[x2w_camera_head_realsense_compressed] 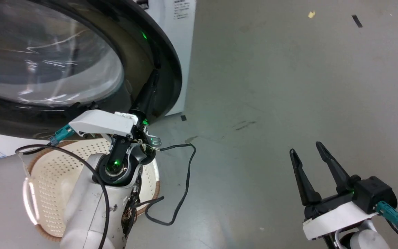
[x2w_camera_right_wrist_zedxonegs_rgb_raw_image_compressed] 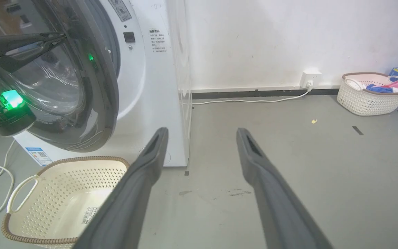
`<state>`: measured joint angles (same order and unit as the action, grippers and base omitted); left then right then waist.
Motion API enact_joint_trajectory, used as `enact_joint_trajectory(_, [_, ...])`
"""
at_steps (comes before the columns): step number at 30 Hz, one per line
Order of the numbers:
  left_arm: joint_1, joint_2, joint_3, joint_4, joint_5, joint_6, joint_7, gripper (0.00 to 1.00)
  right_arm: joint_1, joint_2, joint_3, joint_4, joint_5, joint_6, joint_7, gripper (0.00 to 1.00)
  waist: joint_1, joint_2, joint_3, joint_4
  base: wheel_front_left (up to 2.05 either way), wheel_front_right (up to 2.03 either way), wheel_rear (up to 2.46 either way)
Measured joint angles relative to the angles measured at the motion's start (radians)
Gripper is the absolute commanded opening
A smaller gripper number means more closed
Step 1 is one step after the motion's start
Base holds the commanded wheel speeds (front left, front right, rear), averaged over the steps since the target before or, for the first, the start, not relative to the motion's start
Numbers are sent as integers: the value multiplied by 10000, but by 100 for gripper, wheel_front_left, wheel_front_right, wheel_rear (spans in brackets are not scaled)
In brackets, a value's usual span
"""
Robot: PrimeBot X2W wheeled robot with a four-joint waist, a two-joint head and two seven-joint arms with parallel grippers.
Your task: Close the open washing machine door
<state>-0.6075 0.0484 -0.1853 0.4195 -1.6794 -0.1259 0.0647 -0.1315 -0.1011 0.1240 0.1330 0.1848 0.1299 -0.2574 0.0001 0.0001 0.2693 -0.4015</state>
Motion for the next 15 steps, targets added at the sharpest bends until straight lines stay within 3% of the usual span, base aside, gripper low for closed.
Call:
enact_joint_trajectory(5, [736, 73, -347, -640, 650, -2, 58, 0, 75, -31, -127, -71, -8, 0, 0, 100, 0, 0, -388, 480, 0, 0, 0])
enact_joint_trajectory(6, [1060, 130, -506, -811, 894, -2, 42, 32, 132, -52, -186, -104, -12, 0, 0, 100, -1, 0, -491, 584, 0, 0, 0])
enact_joint_trajectory(7, [1430, 242, -685, -972, 1193, -2, -38, 100, 220, -86, -240, -140, -21, 0, 0, 100, -1, 0, -597, 715, 0, 0, 0])
enact_joint_trajectory(11, [2961, 805, -1434, -1908, 2336, -2, -589, 100, 677, -251, -435, -215, -98, 0, 0, 100, -3, 0, -1048, 1323, 0, 0, 0])
enact_joint_trajectory(15, [4140, 1845, -2071, -2782, 3871, -2, -1793, 100, 996, -395, -418, -267, -171, 0, 0, 100, -2, 0, -1486, 2025, 0, 0, 0])
